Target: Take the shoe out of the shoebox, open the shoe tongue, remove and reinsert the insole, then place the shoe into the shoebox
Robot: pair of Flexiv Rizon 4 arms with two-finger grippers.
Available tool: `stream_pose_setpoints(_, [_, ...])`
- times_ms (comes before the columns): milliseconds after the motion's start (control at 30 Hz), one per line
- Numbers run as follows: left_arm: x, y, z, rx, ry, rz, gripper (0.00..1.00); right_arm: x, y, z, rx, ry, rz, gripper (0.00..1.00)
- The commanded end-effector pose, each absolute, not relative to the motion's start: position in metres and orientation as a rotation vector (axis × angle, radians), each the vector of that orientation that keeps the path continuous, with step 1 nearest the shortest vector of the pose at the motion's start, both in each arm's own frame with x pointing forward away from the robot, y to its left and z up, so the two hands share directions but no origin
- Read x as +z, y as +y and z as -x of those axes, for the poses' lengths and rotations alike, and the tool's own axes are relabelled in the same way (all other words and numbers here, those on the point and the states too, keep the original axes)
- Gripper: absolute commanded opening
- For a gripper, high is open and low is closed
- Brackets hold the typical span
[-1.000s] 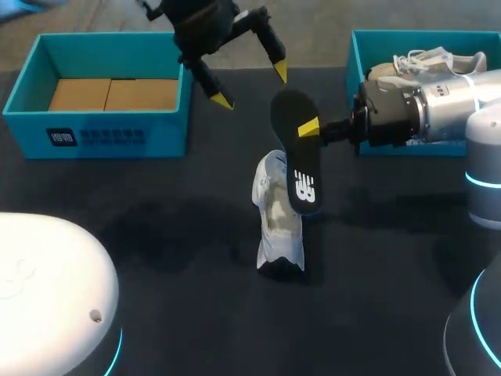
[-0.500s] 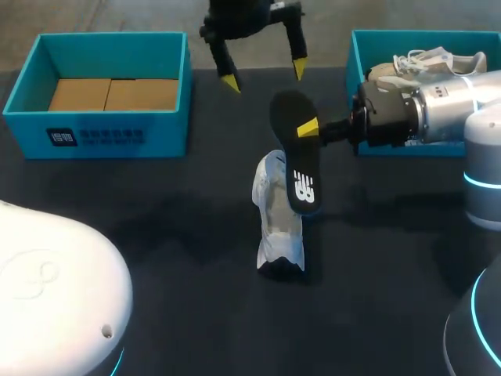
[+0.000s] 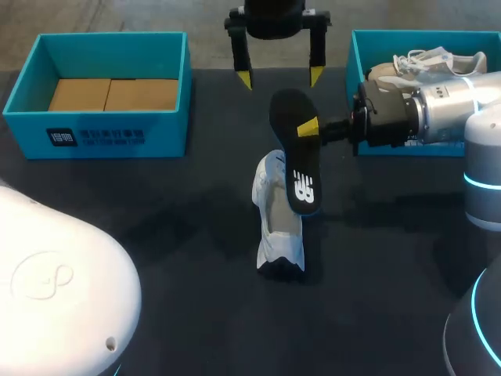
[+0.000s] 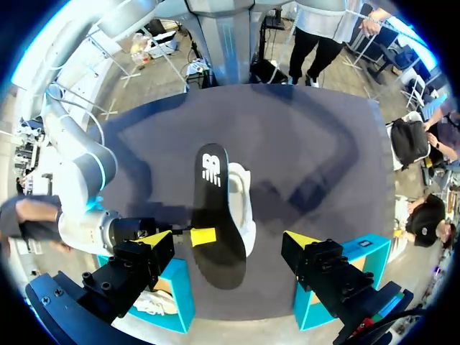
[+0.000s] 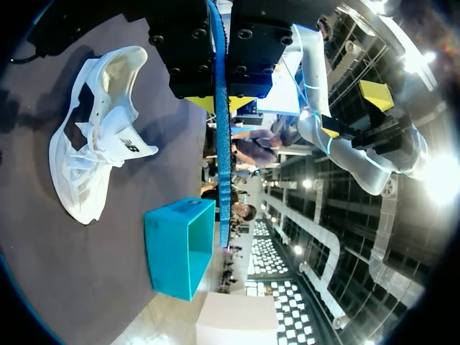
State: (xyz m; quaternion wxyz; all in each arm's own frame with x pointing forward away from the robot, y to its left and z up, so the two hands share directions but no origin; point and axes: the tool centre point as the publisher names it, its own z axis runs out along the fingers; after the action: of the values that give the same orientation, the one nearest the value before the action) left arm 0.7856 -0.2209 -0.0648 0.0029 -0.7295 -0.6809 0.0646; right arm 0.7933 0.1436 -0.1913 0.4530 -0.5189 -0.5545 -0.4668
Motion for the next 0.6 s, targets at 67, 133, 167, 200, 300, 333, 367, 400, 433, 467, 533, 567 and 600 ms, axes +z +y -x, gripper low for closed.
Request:
stream_pose_setpoints(67, [-0.0634,-0.2239,-0.7863,0.146,-2.121,2.267,1.0,-0.1912,0.1432,-0.7905,-1.154,-1.368,1.286,0.0])
stream_pose_setpoints(133, [-0.064,-0.2236,-0.786,0.146,-2.123,2.267,1.0,-0.191,0.1432,-0.7904,-1.153,-1.369,1.286,0.0])
stream_pose_setpoints(167, [-0.0644,-0.2235,-0.786,0.146,-2.125,2.266,1.0,-0.1908,0.1432,-0.7904,-1.153,-1.37,1.286,0.0])
stream_pose_setpoints(200, [-0.0645,-0.2235,-0.7859,0.146,-2.126,2.268,1.0,-0.1904,0.143,-0.7903,-1.153,-1.37,1.285,0.0])
stream_pose_setpoints(300, [-0.0648,-0.2242,-0.7853,0.15,-2.129,2.266,1.0,-0.1901,0.1427,-0.7903,-1.154,-1.37,1.285,0.0])
stream_pose_setpoints(333, [-0.0649,-0.2243,-0.7852,0.151,-2.13,2.266,1.0,-0.1901,0.1426,-0.7903,-1.154,-1.37,1.285,0.0])
stream_pose_setpoints(367, [-0.0652,-0.2247,-0.7851,0.153,-2.132,2.267,1.0,-0.1901,0.1426,-0.7903,-1.153,-1.37,1.285,0.0])
stream_pose_setpoints(400, [-0.0652,-0.2248,-0.785,0.154,-2.133,2.269,1.0,-0.19,0.1425,-0.7903,-1.153,-1.371,1.285,0.0])
stream_pose_setpoints(433, [-0.0653,-0.2249,-0.785,0.153,-2.133,2.27,1.0,-0.19,0.1425,-0.7903,-1.153,-1.371,1.285,0.0])
stream_pose_setpoints(467, [-0.0654,-0.225,-0.7849,0.154,-2.134,2.271,1.0,-0.19,0.1424,-0.7903,-1.153,-1.371,1.284,0.0])
stream_pose_setpoints(533, [-0.0659,-0.2251,-0.7845,0.157,-2.136,2.273,1.0,-0.1898,0.1421,-0.7901,-1.153,-1.371,1.283,0.0])
stream_pose_setpoints(567, [-0.0663,-0.2249,-0.7842,0.164,-2.142,2.28,1.0,-0.1897,0.142,-0.7901,-1.153,-1.372,1.283,0.0])
stream_pose_setpoints(600, [-0.0669,-0.2247,-0.7841,0.174,-2.144,2.29,1.0,-0.1897,0.1418,-0.7901,-1.153,-1.372,1.283,0.0])
